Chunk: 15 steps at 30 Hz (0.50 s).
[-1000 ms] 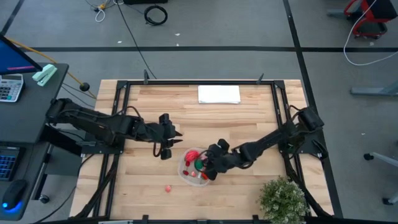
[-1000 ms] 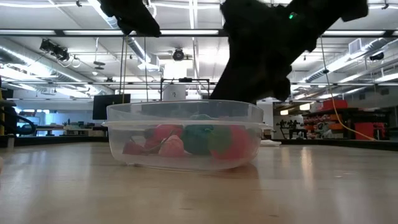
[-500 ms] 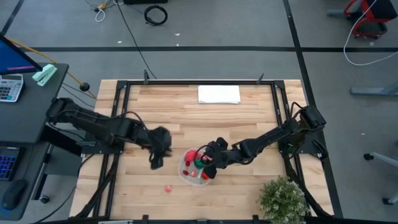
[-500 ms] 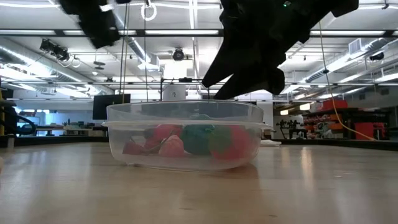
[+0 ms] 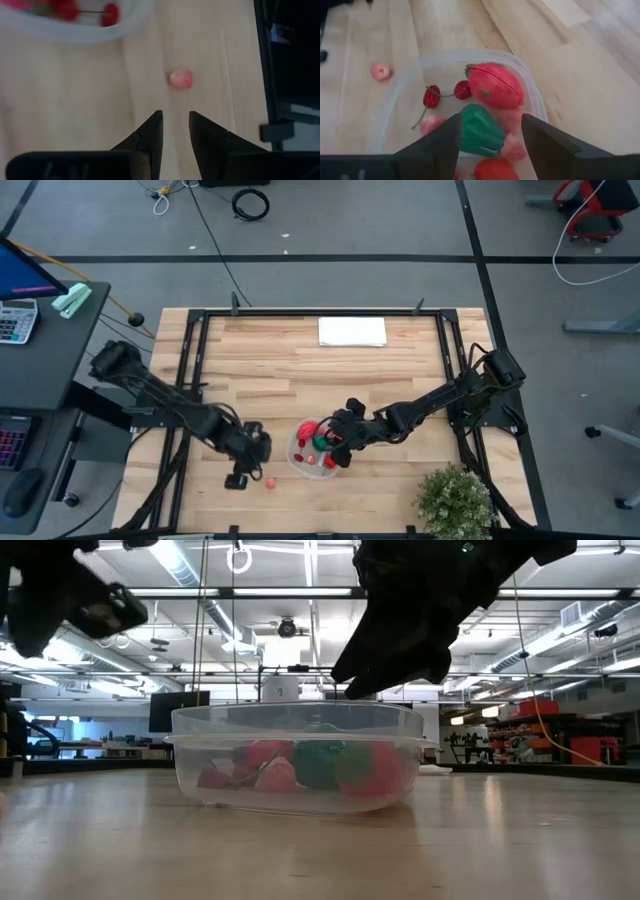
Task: Pick and placing Produce into tupperware
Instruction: Put the pink peach into the transparent bin
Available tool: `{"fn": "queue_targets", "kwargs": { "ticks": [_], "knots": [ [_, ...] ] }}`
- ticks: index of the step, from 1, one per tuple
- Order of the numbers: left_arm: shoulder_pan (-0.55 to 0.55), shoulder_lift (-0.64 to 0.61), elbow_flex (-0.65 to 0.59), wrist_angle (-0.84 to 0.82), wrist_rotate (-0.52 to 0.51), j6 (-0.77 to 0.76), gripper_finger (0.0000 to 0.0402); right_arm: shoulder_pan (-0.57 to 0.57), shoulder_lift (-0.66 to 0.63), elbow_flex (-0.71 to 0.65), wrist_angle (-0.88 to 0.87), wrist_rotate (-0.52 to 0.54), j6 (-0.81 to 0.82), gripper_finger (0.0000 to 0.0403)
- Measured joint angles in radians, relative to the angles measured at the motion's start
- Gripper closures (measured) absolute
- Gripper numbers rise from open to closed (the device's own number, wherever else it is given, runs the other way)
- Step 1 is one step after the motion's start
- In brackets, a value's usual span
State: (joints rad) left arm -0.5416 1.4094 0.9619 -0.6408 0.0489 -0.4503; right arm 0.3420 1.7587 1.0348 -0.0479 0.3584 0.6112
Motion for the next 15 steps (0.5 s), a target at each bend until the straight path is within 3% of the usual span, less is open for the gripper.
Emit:
{"fn": "queue_targets", "kwargs": {
  "ticks": [6,15],
  "knots": [
    [-0.019,0.136,0.0,0.095,-0.001,0.001,0.0286,-0.015,-0.048,0.0,-0.013,0.002,-0.171,0.0187],
    [-0.019,0.212,0.0,0.208,-0.002,-0.065,0.0237,-0.079,-0.255,0.0,-0.008,0.054,-0.349,0.0187]
  ]
}}
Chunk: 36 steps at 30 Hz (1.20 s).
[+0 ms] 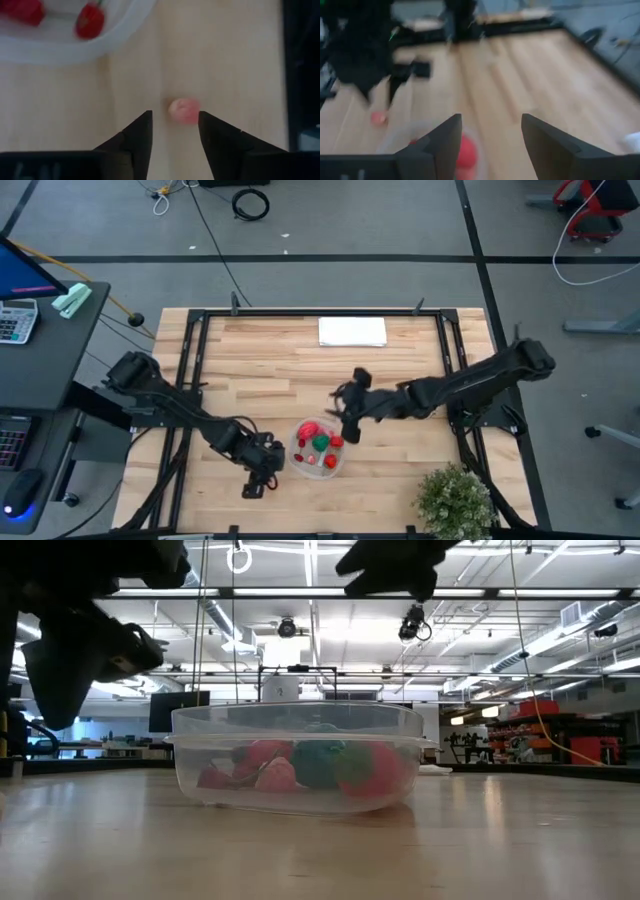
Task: Pick and placing Produce into tupperware
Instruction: Put the pink peach into the transparent bin
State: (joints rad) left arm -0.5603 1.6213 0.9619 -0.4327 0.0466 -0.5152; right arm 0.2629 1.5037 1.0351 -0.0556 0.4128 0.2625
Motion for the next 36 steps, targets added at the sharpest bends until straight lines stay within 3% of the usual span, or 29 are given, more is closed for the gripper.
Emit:
{"fn": "queue_targets", "kwargs": {
  "ticks": [10,20,31,36],
  "knots": [
    [-0.053,0.03,0.0,0.088,-0.005,-0.194,0.0205,-0.067,-0.16,0.0,-0.012,0.052,-0.07,0.0187],
    [-0.094,0.111,0.0,0.078,-0.091,-0.377,0.0222,-0.124,-0.173,0.0,0.021,0.051,-0.237,0.0187],
    [-0.094,0.127,0.0,0.1,-0.098,-0.443,0.0232,-0.197,-0.174,0.0,0.037,0.051,-0.241,0.019],
    [-0.093,0.127,0.0,0.101,-0.098,-0.448,0.0266,-0.194,-0.174,0.0,0.035,0.049,-0.22,0.0193]
  ]
}}
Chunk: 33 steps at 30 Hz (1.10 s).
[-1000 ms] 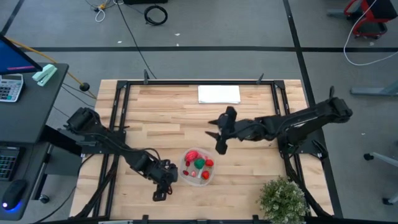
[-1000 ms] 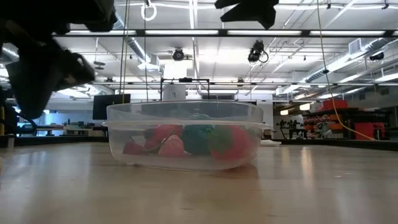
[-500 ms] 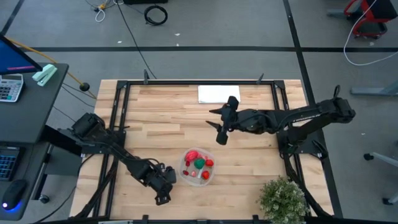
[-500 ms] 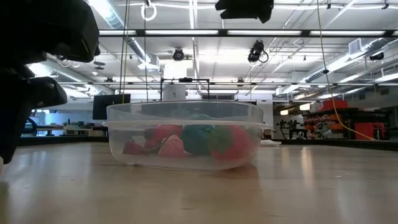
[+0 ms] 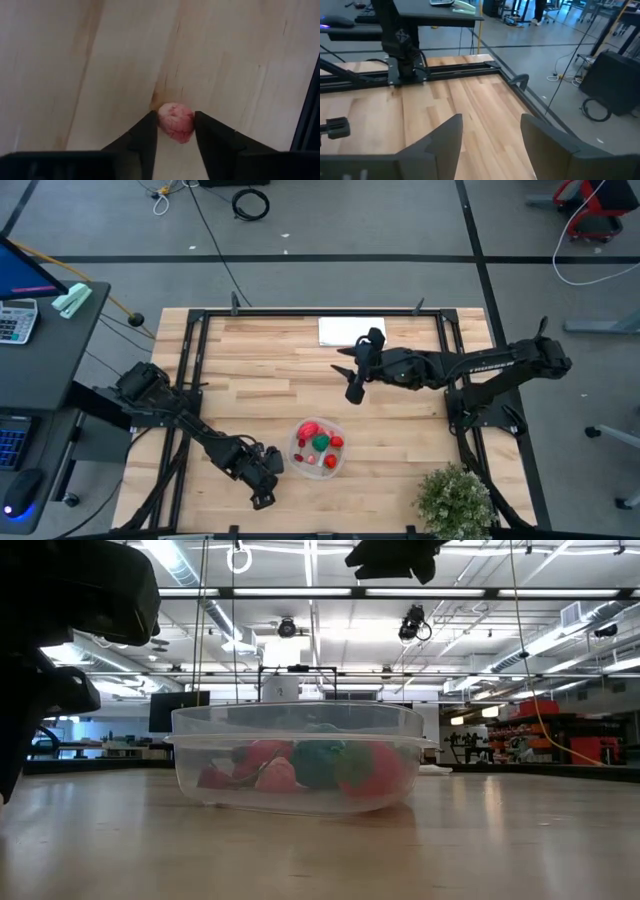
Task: Pick and placing Produce into tupperware
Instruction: Put the pink peach into the transparent bin
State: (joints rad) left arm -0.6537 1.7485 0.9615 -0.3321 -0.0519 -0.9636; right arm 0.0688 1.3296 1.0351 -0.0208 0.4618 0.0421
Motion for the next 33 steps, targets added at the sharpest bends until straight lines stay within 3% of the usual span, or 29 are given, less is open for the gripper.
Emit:
{"fn": "queue_targets", "kwargs": {
  "ticks": [5,10,16,23,25,30,33],
  "knots": [
    [0.0,0.0,0.0,0.001,0.0,0.0,0.0331,0.002,0.0,0.0,-0.001,-0.04,0.014,0.0195],
    [0.0,-0.002,0.0,0.0,0.008,0.006,0.0386,0.002,0.0,0.0,-0.051,-0.145,0.065,0.0194],
    [0.0,-0.006,0.0,-0.002,0.009,0.044,0.0381,0.002,0.0,0.0,-0.216,-0.335,0.147,0.0194],
    [0.019,-0.08,0.069,-0.051,-0.003,0.12,0.039,0.027,0.001,0.0,-0.293,-0.359,0.193,0.0195],
    [0.026,-0.103,0.12,-0.119,-0.061,0.191,0.039,0.033,0.001,0.0,-0.294,-0.359,0.193,0.0195],
    [0.074,-0.115,0.237,-0.275,-0.318,0.374,0.0376,0.04,0.001,0.0,-0.289,-0.36,0.193,0.0195],
    [0.123,-0.11,0.235,-0.203,-0.32,0.451,0.0369,0.039,0.001,0.0,-0.289,-0.359,0.193,0.0196]
  ]
}}
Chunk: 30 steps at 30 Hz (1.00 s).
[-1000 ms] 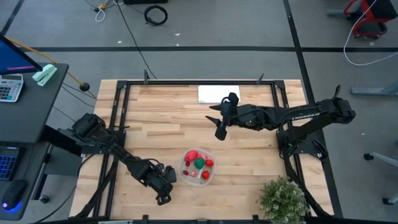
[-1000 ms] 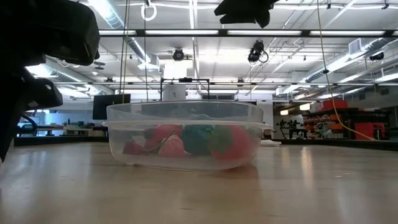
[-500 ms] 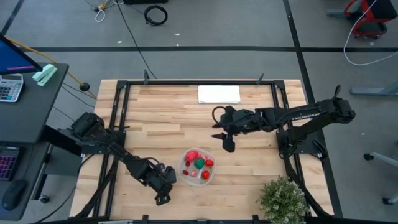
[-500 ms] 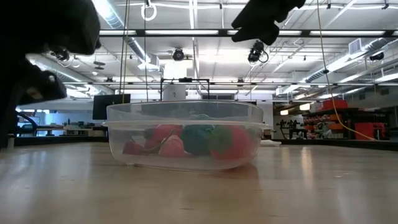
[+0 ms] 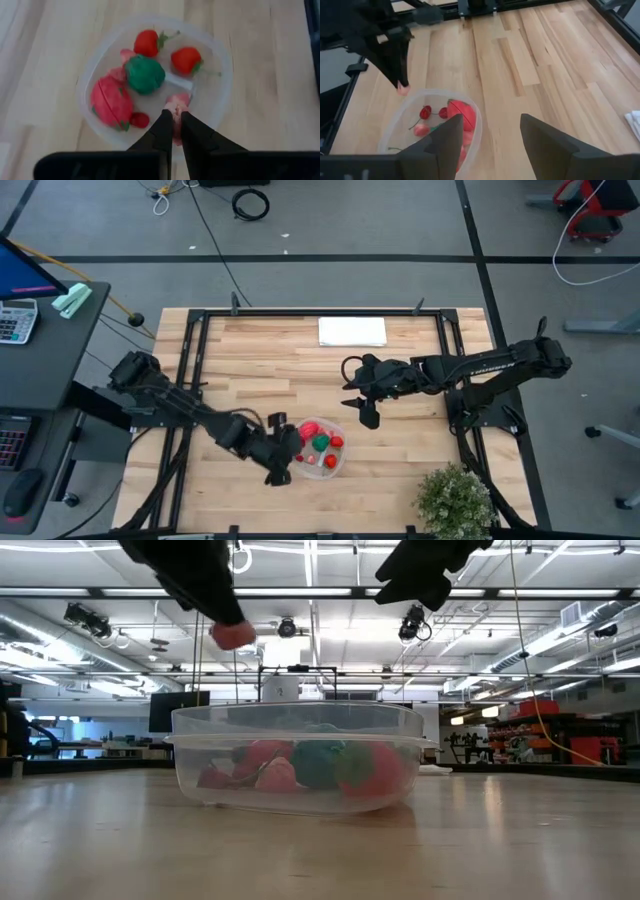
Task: Pick and placing Produce into tupperware
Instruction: Put the pink peach into the transparent bin, then return to Home Position
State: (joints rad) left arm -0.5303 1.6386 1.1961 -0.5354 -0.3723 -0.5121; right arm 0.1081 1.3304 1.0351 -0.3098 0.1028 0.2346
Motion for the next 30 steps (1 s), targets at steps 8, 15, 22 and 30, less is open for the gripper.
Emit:
{"fn": "queue_targets", "kwargs": {
  "ticks": [8,15,22,30],
  "knots": [
    [0.122,0.006,-0.092,0.113,0.035,0.06,0.0333,0.0,0.0,0.0,-0.001,0.001,-0.007,0.0196],
    [0.156,0.006,-0.056,0.085,0.132,0.026,0.0241,0.0,0.0,0.0,-0.004,0.001,-0.054,0.0196],
    [0.151,-0.004,0.16,-0.304,0.135,0.018,0.0222,0.0,0.0,0.0,-0.004,0.001,-0.047,0.0196],
    [0.136,-0.005,0.54,-0.992,-0.204,-0.14,0.026,-0.003,0.0,0.0,-0.004,0.001,-0.078,0.0196]
  ]
}}
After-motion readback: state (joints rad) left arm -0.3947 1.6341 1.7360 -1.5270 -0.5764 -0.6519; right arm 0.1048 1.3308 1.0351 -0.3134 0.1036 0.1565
